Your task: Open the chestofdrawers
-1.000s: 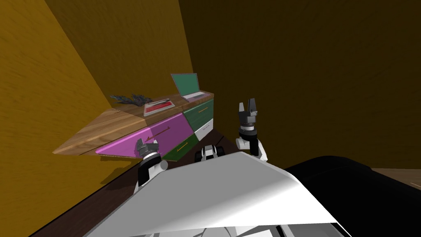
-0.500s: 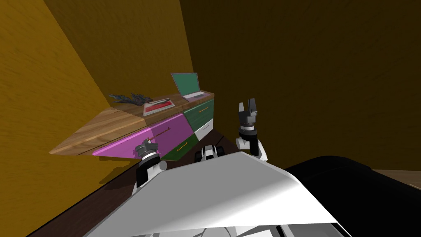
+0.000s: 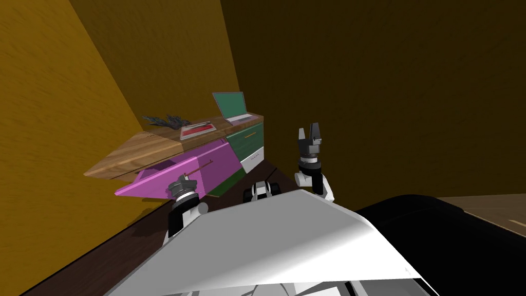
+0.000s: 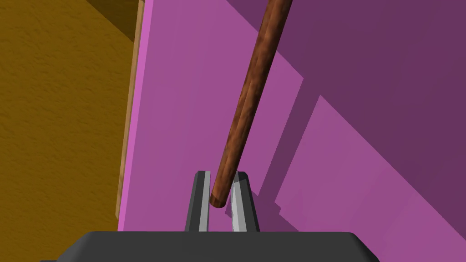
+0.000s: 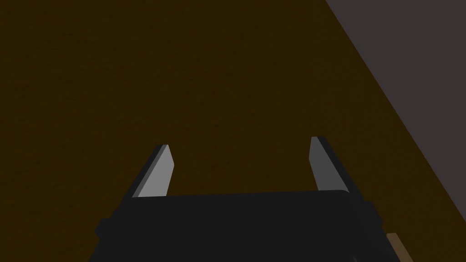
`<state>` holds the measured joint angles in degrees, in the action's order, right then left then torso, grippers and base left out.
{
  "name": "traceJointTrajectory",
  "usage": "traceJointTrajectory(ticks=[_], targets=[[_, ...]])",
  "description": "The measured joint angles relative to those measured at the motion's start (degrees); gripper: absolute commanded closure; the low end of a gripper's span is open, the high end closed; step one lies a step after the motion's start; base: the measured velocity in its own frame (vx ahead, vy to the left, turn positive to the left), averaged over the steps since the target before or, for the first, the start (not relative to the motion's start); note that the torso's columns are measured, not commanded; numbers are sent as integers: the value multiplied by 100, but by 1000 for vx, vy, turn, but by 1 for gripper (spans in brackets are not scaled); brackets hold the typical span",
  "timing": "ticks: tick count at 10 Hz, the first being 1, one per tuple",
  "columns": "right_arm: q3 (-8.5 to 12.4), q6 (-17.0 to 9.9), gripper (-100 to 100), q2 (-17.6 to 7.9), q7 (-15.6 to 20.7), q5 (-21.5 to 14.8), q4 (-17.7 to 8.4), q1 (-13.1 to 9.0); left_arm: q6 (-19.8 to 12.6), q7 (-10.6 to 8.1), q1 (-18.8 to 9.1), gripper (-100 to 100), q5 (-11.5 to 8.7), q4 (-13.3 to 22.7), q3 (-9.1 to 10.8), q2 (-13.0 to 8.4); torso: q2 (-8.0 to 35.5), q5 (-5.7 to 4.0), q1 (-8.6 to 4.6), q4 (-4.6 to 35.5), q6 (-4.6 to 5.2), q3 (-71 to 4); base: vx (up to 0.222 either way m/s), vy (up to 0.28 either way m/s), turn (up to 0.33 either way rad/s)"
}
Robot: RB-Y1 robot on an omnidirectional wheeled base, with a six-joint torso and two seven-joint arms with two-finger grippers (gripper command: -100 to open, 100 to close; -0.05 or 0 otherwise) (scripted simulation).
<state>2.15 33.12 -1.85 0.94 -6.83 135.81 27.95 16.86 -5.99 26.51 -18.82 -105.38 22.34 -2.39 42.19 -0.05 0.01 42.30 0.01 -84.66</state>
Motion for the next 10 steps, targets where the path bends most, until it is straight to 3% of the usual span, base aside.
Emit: traceJointTrajectory(ticks=[4,5,10], targets=[[0,0,0,0,0,0,0,-1,8,-11,123,100,-7,-113,-41,9,8,0,-16,2,10,8,-123,-90,7],[0,0,0,0,0,0,0,0,-1,-10,138,-100,-6,-104,-47,15,-13,-5,1,1,6,-6,2,-15,-5],[1,0,0,-1,0,0,0,2,-485,-71,488,-100,-180,-864,123,19,14,5,0,0,-1,12,36,-9,-4]])
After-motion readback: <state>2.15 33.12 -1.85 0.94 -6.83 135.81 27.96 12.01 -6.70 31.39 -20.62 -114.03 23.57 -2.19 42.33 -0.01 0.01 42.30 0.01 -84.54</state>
